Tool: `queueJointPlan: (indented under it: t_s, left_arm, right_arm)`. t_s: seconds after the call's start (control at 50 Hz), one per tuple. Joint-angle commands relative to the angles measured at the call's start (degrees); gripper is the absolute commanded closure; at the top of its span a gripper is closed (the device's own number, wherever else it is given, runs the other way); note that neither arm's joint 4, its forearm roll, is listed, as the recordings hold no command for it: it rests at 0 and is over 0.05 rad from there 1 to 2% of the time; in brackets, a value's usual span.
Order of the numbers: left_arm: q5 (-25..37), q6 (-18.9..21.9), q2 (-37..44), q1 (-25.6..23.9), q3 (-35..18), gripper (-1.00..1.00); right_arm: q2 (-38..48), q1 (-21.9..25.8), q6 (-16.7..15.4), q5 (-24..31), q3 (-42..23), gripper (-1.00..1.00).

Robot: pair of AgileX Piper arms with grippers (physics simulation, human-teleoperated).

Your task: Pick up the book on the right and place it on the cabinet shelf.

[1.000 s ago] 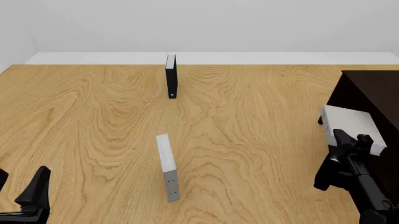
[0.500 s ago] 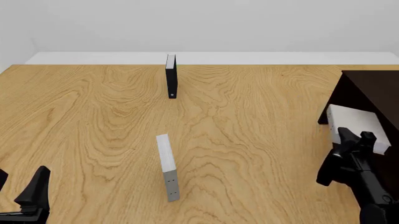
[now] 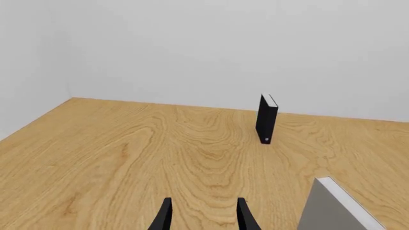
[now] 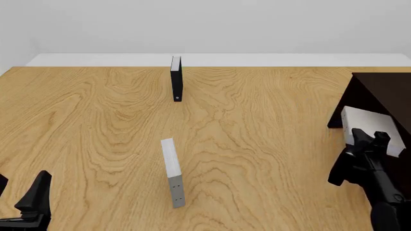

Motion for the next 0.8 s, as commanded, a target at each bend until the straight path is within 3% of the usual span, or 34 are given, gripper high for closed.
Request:
queueJointPlan:
  t_s: [0.02, 0.12, 0.14, 0.16, 0.2, 0.24, 0.26, 0.34, 0.38, 0.4, 0.42, 0.46, 0.5, 0.52, 0.76, 0.8]
  left_arm:
    - [-0.15, -0.05, 0.15, 0.05, 0.0, -1.0]
    - [-0.08, -0.04, 0.09, 0.06, 0.0, -1.0]
    - [-0.04, -0.07, 0.04, 0.06, 0.0, -1.0]
    - [0.04, -0.05, -0.05, 0.06, 0.0, -1.0]
    - [0.09, -0.05, -0.09, 0.06, 0.0, -1.0]
    - [0.16, -0.07, -0.15, 0.08, 0.0, -1.0]
    - [0.2, -0.08, -0.2, 0.09, 0.0, -1.0]
    - [0.25, 0.02, -0.29, 0.01, -0.01, -1.0]
    - [0.3, -0.03, -0.31, 0.05, -0.01, -1.0]
    - [0.3, -0.02, -0.33, 0.04, -0.01, -1.0]
    - [0.31, -0.01, -0.33, 0.04, -0.01, -1.0]
    - [0.28, 0.0, -0.3, 0.02, -0.01, -1.0]
    - [0.28, -0.01, -0.3, 0.03, -0.01, -1.0]
    - [0.27, -0.01, -0.29, 0.02, -0.01, -1.0]
    - [0.24, 0.04, -0.26, 0.03, -0.01, -1.0]
    - [0.28, 0.04, -0.31, 0.01, -0.01, -1.0]
  right_arm:
    - [-1.11, -1.62, 2.07, 1.32, -1.44, 1.0]
    - [-0.65, -2.35, 1.08, 0.72, -1.07, 1.0]
    - [-2.06, -2.46, 2.64, 2.72, -1.34, 1.0]
    - [-0.44, -2.72, 0.89, 0.42, -0.79, 1.0]
    - [-2.85, -2.9, 3.23, 3.4, -1.46, 1.0]
    - [-0.29, -3.06, 0.55, 0.0, -0.57, 1.0]
    - [-3.02, -3.25, 3.35, 3.36, -1.51, 1.0]
    - [-1.47, -4.3, 1.49, 1.39, -1.02, 1.0]
    - [-3.71, -4.37, 3.66, 3.94, -1.68, 1.0]
    - [-0.98, -4.24, 0.9, 1.08, -0.7, 1.0]
    - [-3.04, -4.41, 3.12, 3.37, -1.38, 1.0]
    - [-0.41, -4.86, 0.29, 0.35, -0.39, 1.0]
    - [-3.19, -5.31, 2.66, 2.78, -1.12, 1.0]
    - [-2.26, -5.43, 1.6, 1.88, -0.77, 1.0]
    - [-0.53, -6.93, 1.75, 1.2, -0.72, 1.0]
    - [-2.47, -6.65, 3.93, 3.57, -1.45, 1.0]
